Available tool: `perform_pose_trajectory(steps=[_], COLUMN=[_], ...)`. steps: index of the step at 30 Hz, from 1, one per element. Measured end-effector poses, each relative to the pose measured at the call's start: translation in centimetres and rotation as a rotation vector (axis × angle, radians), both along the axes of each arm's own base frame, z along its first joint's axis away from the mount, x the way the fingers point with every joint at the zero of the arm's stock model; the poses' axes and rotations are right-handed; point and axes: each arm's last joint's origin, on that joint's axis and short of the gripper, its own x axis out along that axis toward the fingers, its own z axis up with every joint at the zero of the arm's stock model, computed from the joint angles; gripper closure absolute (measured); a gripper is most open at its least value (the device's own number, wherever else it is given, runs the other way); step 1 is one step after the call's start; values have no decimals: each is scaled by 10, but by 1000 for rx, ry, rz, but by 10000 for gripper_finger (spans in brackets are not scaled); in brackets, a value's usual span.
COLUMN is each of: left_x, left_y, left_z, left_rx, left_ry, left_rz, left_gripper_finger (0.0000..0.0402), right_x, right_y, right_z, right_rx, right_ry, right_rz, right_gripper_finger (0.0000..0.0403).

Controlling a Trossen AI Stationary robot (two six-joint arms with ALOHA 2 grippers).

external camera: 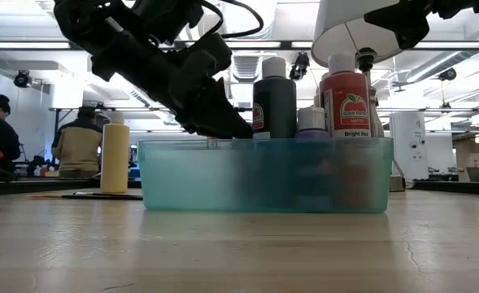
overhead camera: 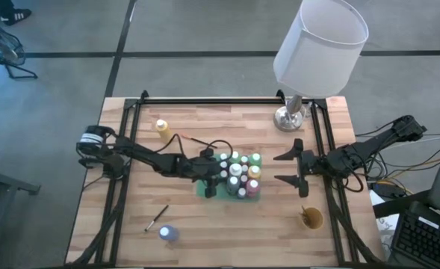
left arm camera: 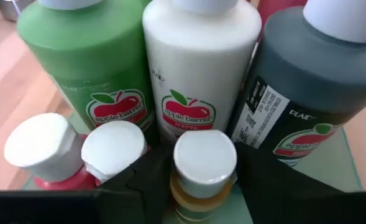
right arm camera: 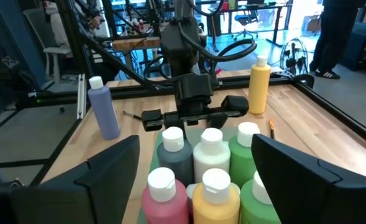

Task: Pick & Place Paint Supplies
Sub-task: Put the dark yellow paint bottle into the green bin, then put the yellow paint bottle into the green bin

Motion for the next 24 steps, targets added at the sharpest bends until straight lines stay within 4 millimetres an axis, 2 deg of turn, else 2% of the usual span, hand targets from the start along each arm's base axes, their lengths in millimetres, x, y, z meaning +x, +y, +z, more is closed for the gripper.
perform_pose_trajectory(steps=[5, 11, 17, 24], left_x=[3, 2, -8, -42], left_y=[-2, -2, -1, 3], left_z=[11, 37, 84, 144], left_rx=[-33, -28, -5, 9], left_ry=[18, 89, 157, 195], left_rz=[-39, -41, -50, -33], left_gripper_finger=[215, 214, 213, 213], right_x=[0, 0, 0, 3], right_y=[0, 0, 0, 2], right_z=[0, -1, -1, -5], right_rx=[0, 0, -1, -12], right_ry=[1, 1, 3, 24], right_rz=[1, 1, 1, 0], right_gripper_finger=[86, 75, 69, 84])
